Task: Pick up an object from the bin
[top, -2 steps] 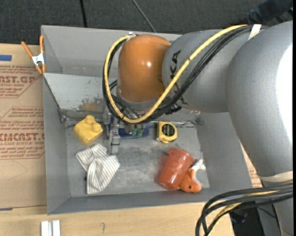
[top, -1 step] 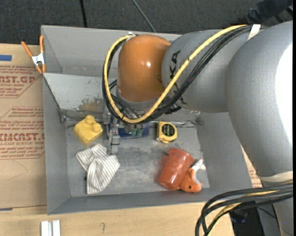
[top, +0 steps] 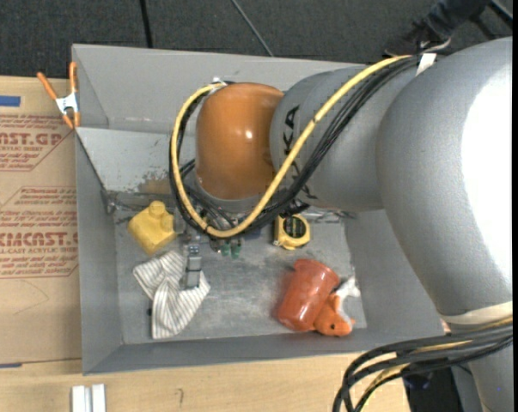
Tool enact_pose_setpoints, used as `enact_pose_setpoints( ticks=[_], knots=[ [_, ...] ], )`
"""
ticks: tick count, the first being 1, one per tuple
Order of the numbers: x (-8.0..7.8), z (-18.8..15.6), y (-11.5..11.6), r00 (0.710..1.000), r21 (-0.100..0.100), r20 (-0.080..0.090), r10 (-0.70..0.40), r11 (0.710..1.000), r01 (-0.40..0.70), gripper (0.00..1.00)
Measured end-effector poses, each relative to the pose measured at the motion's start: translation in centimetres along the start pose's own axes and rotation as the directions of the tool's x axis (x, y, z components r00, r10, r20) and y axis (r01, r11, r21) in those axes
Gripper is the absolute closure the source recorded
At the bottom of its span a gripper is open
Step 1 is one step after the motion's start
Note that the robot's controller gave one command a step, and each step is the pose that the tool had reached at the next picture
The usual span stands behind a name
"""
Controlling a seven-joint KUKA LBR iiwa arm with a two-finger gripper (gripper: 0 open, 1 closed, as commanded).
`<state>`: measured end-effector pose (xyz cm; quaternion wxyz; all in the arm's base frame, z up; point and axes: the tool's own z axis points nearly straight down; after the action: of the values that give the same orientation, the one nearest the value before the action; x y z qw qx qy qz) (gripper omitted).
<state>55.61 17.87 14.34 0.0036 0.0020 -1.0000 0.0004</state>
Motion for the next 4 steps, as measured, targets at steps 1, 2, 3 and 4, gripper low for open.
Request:
enact_pose_setpoints(
  ticks=[1,2,3,4],
  knots=[
    [0.9,1.1,0.2,0.999,-0.003,0.015,-0.036,0.999,0.036,0.0],
    [1.2,7.4,1.5,0.971,-0.001,0.008,-0.238,0.971,0.238,1.0],
    [1.2,7.4,1.5,0.971,-0.001,0.008,-0.238,0.971,0.238,1.0],
    [1.2,6.8,1.2,0.967,0.0,0.009,-0.255,0.967,0.255,1.0]
  ],
)
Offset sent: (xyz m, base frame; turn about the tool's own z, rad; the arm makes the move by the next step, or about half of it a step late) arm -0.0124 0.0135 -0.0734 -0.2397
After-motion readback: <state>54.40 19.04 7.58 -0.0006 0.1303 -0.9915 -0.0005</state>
